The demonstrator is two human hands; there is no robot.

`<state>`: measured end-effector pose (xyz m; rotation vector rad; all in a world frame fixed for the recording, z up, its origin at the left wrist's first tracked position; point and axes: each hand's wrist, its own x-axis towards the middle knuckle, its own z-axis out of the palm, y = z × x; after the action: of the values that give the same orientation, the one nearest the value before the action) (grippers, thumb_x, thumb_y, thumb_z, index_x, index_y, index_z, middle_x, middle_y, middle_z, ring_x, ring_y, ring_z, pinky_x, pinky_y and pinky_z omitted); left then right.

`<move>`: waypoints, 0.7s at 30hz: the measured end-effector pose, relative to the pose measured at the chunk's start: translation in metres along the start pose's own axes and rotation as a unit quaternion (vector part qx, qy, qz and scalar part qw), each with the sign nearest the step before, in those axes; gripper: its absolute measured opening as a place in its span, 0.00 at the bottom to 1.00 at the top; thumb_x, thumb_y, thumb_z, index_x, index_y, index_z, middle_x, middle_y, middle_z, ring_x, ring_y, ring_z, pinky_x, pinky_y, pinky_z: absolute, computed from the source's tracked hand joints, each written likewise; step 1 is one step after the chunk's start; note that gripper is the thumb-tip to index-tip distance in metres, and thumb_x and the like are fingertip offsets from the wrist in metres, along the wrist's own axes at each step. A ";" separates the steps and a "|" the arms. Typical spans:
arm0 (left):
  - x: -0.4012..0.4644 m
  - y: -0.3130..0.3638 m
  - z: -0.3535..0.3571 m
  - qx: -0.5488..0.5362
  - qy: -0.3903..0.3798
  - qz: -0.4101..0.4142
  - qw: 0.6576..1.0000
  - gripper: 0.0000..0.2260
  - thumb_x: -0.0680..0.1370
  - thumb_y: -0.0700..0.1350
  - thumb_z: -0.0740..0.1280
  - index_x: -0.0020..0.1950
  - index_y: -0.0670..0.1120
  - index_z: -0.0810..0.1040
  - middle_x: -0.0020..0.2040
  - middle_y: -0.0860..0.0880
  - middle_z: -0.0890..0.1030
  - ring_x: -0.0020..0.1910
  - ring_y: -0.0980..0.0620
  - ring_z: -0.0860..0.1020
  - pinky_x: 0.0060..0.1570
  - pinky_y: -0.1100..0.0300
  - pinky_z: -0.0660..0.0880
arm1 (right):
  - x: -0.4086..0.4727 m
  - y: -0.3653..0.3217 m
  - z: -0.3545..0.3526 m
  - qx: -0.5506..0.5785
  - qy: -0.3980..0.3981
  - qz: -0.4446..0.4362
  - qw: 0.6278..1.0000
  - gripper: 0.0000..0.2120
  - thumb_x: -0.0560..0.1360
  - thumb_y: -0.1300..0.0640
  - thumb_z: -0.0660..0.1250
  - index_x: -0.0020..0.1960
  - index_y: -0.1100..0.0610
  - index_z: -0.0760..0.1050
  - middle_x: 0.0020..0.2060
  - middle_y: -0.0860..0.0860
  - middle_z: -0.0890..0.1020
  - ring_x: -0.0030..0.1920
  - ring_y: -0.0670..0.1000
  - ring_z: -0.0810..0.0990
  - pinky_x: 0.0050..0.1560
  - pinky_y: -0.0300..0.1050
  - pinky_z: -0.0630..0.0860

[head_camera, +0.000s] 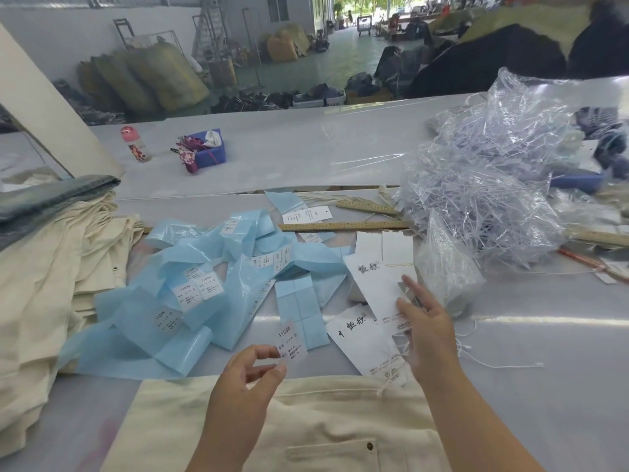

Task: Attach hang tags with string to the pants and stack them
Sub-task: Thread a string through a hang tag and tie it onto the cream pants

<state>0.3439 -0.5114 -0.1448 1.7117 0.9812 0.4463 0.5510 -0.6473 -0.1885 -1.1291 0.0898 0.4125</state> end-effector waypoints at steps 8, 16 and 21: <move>-0.018 0.018 -0.007 -0.092 -0.092 0.108 0.986 0.37 0.72 0.59 0.73 0.67 0.76 0.49 0.44 0.51 0.86 0.46 0.54 0.83 0.51 0.57 0.76 | -0.106 -0.010 0.017 -0.046 -0.144 0.026 0.988 0.19 0.62 0.75 0.72 0.48 0.58 0.84 0.45 0.55 0.86 0.39 0.52 0.83 0.36 0.40 0.79; -0.046 0.005 -0.028 -0.149 -0.163 0.128 0.967 0.44 0.74 0.33 0.71 0.77 0.64 0.52 0.39 0.41 0.83 0.39 0.48 0.80 0.47 0.57 0.78 | -0.193 0.006 0.020 -0.071 -0.192 -0.003 0.979 0.25 0.59 0.71 0.73 0.56 0.62 0.80 0.48 0.62 0.84 0.46 0.56 0.84 0.43 0.44 0.80; -0.063 -0.013 -0.048 -0.159 -0.187 0.139 0.959 0.43 0.75 0.35 0.71 0.76 0.66 0.52 0.33 0.46 0.78 0.36 0.52 0.76 0.46 0.57 0.76 | -0.222 0.009 0.023 -0.049 -0.206 0.006 0.977 0.27 0.61 0.72 0.71 0.60 0.63 0.78 0.53 0.59 0.83 0.54 0.55 0.83 0.48 0.43 0.80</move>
<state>0.2679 -0.5309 -0.1287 1.5657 0.3727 0.4166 0.3405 -0.6847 -0.1256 -1.1197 -0.2907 0.6586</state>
